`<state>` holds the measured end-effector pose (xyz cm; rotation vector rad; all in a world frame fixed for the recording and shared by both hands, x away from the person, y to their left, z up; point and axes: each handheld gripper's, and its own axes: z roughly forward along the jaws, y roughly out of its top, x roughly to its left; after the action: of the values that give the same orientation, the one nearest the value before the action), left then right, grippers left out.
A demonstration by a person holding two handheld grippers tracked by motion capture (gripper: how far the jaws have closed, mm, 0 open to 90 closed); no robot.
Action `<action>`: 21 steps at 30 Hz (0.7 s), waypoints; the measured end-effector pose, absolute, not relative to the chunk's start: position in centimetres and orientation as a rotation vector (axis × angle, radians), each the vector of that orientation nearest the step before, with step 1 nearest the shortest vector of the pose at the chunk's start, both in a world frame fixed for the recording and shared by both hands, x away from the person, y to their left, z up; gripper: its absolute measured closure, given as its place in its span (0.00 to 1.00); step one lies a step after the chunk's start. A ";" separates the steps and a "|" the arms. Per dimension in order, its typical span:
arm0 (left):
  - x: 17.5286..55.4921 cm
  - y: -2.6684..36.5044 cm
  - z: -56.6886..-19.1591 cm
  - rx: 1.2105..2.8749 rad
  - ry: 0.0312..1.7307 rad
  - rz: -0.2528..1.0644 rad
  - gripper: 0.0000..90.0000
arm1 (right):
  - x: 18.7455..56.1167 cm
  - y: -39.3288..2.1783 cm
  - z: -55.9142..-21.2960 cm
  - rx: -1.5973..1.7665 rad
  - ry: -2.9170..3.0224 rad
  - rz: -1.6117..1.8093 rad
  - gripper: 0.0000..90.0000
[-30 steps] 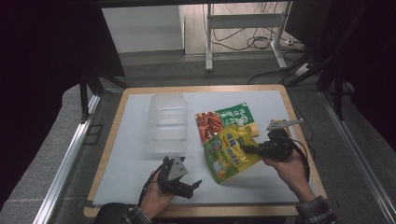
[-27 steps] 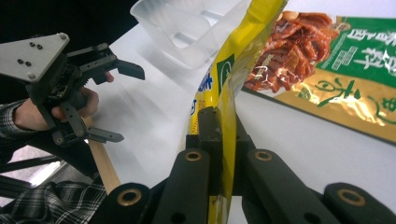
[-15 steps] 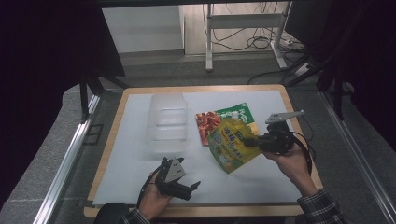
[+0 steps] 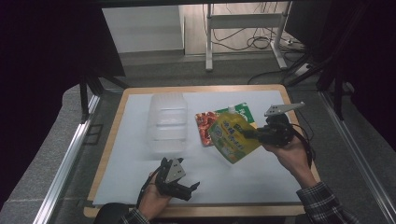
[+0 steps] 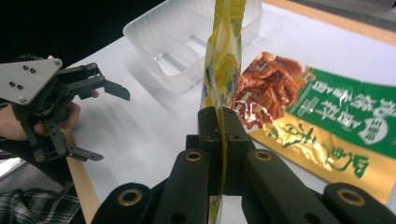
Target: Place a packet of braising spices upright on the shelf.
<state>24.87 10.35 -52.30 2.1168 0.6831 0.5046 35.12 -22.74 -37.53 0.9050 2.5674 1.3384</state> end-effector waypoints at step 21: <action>24.2 11.4 -52.3 2.106 0.704 0.495 0.01 | 38.5 -20.2 -35.5 0.738 2.576 1.360 0.99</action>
<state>24.21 11.39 -52.25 2.1064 0.7040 0.4953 38.50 -20.23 -35.53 0.7382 2.5760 1.3599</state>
